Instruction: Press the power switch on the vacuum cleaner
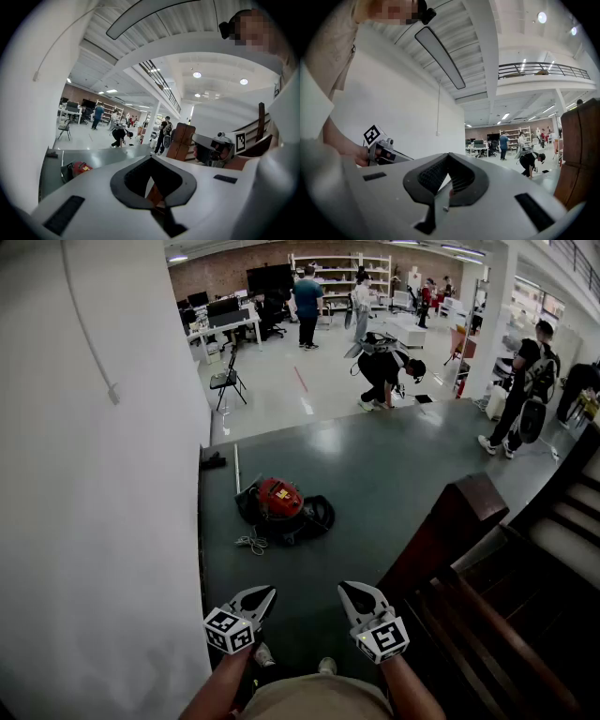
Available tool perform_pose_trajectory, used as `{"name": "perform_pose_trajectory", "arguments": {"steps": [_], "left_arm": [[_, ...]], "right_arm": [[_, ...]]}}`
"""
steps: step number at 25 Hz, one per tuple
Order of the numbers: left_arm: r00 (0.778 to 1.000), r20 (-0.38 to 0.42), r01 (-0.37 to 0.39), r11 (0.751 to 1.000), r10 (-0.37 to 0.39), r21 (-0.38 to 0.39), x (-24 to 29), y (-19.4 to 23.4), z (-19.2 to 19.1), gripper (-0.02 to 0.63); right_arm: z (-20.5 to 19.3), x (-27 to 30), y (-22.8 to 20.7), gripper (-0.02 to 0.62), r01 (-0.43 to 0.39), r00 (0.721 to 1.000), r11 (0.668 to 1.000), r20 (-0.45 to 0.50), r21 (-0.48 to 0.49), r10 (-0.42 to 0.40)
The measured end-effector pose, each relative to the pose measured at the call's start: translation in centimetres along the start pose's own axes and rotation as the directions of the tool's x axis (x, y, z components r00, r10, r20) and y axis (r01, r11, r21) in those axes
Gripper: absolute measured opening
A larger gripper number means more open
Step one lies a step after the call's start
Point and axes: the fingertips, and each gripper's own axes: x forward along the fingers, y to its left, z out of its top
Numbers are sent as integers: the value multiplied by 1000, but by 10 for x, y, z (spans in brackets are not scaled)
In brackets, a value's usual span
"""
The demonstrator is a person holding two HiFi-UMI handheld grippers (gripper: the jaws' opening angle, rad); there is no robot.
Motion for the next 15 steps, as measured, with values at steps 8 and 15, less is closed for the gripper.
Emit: {"name": "perform_pose_trajectory", "arguments": {"steps": [8, 15], "left_arm": [[1000, -16, -9, 999, 8, -31, -2, 0, -10, 6], [998, -61, -25, 998, 21, -58, 0, 34, -16, 5]], "right_arm": [[0, 6, 2, 9, -7, 1000, 1000, 17, 17, 7], [-19, 36, -1, 12, -34, 999, 986, 17, 163, 32]]}}
